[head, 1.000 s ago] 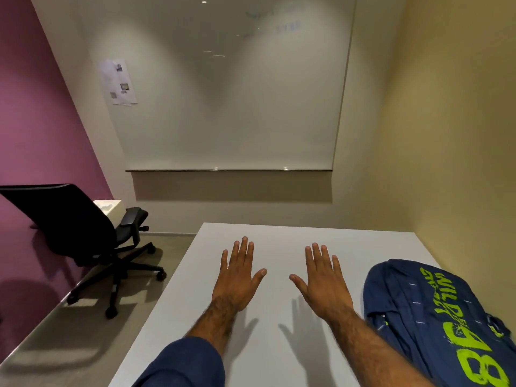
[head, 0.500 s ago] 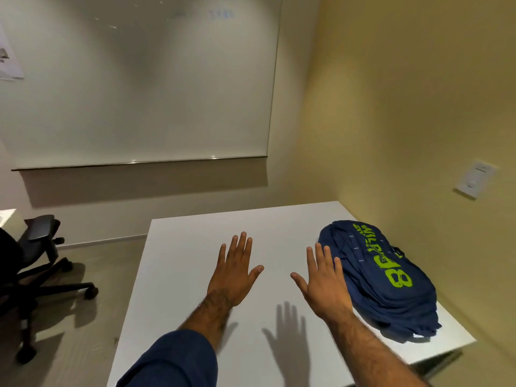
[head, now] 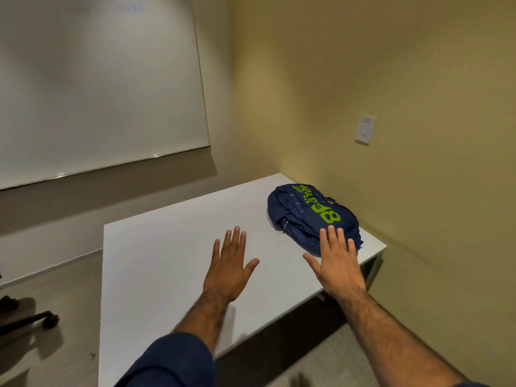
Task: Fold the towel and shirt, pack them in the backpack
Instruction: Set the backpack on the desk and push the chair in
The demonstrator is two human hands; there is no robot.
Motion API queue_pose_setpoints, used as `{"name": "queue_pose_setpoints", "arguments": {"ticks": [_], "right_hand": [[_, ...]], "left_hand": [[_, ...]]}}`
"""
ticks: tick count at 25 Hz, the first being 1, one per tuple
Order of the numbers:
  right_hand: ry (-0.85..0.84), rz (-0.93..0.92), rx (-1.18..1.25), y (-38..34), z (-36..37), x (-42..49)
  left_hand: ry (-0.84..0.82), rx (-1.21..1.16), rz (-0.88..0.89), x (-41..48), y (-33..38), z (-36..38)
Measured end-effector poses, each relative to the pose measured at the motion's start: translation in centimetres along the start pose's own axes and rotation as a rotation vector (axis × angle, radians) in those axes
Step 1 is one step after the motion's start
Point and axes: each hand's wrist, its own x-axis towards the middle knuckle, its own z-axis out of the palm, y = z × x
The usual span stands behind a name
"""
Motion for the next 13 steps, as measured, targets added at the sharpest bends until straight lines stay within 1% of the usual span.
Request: {"name": "queue_pose_setpoints", "arguments": {"ticks": [2, 6, 9, 13], "right_hand": [[-0.009, 0.038, -0.038, 2.5, -0.7, -3.9], [-0.036, 0.147, -0.015, 6.1, -3.7, -11.3], [-0.036, 0.257, -0.043, 7.7, -7.1, -18.1], [-0.027, 0.438, -0.091, 9.2, -11.1, -27.7]], "left_hand": [[-0.002, 0.025, 0.042, -2.8, 2.3, -0.3], [0.016, 0.01, 0.112, -6.3, 5.6, -1.1], [0.053, -0.061, 0.22, -8.2, 8.7, -1.8], [0.072, -0.153, 0.426, -11.6, 14.1, -3.0]]}}
